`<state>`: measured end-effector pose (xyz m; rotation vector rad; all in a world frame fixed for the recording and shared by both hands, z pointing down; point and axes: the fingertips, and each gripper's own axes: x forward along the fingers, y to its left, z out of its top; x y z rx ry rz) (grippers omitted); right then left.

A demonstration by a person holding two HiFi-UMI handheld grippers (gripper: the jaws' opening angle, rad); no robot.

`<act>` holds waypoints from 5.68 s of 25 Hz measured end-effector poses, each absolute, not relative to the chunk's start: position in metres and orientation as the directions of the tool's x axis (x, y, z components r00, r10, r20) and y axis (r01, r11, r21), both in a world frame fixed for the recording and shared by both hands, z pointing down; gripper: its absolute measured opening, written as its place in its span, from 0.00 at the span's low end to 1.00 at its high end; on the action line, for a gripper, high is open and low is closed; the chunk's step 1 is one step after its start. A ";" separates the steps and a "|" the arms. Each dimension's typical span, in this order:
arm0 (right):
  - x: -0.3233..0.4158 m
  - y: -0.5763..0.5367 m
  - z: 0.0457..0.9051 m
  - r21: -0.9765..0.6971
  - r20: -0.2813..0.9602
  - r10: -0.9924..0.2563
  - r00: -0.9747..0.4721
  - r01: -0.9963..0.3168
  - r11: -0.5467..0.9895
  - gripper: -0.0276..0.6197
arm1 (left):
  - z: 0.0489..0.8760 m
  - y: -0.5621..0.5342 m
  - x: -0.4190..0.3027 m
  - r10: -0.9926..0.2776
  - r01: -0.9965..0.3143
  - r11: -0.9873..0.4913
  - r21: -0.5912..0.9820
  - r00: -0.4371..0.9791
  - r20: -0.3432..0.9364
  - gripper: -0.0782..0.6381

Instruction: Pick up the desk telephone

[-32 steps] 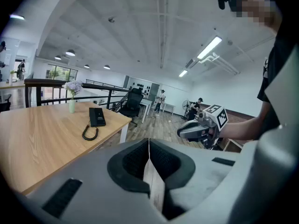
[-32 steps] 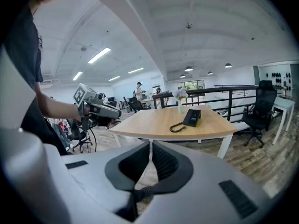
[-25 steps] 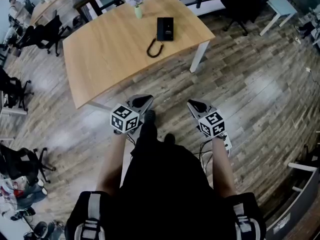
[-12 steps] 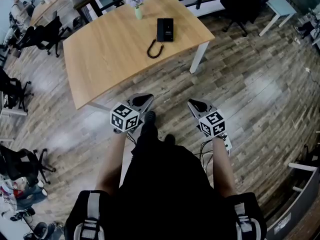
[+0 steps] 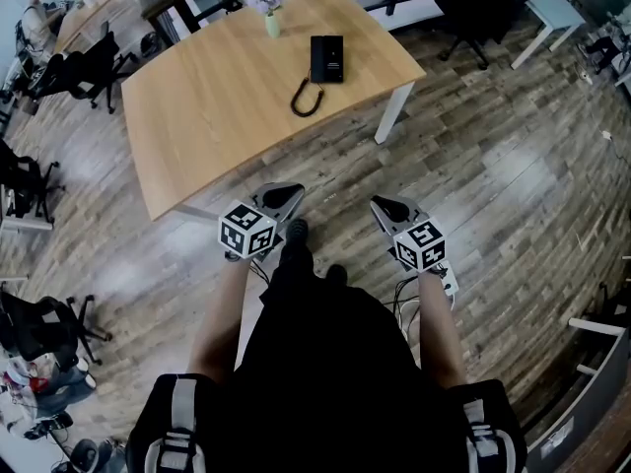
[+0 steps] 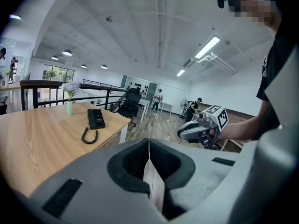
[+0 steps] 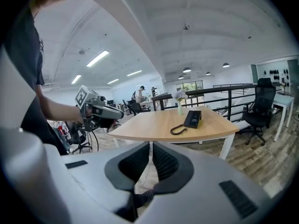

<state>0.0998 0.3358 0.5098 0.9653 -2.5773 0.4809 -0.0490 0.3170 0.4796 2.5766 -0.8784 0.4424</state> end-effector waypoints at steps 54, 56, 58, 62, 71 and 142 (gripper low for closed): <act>0.031 0.167 0.541 -0.205 0.560 -0.664 -0.496 -0.859 0.469 0.10 | 0.508 0.110 -0.107 -0.272 -0.424 -0.847 0.321 0.864 0.423 0.14; 0.029 0.163 0.544 -0.208 0.564 -0.669 -0.484 -0.867 0.452 0.10 | 0.510 0.105 -0.112 -0.260 -0.414 -0.852 0.322 0.867 0.425 0.14; 0.027 0.159 0.546 -0.207 0.566 -0.676 -0.472 -0.875 0.438 0.10 | 0.512 0.100 -0.117 -0.252 -0.406 -0.855 0.323 0.869 0.427 0.14; 0.023 0.151 0.547 -0.203 0.567 -0.687 -0.455 -0.885 0.418 0.10 | 0.514 0.090 -0.124 -0.240 -0.396 -0.857 0.328 0.872 0.426 0.14; 0.026 0.150 0.555 -0.211 0.576 -0.689 -0.441 -0.894 0.396 0.10 | 0.519 0.082 -0.122 -0.224 -0.385 -0.858 0.341 0.876 0.426 0.14; 0.109 -0.071 0.564 -0.247 0.580 -0.404 -0.708 -0.625 0.741 0.10 | 0.524 -0.070 -0.041 -0.550 -0.712 -0.612 0.345 0.696 0.462 0.14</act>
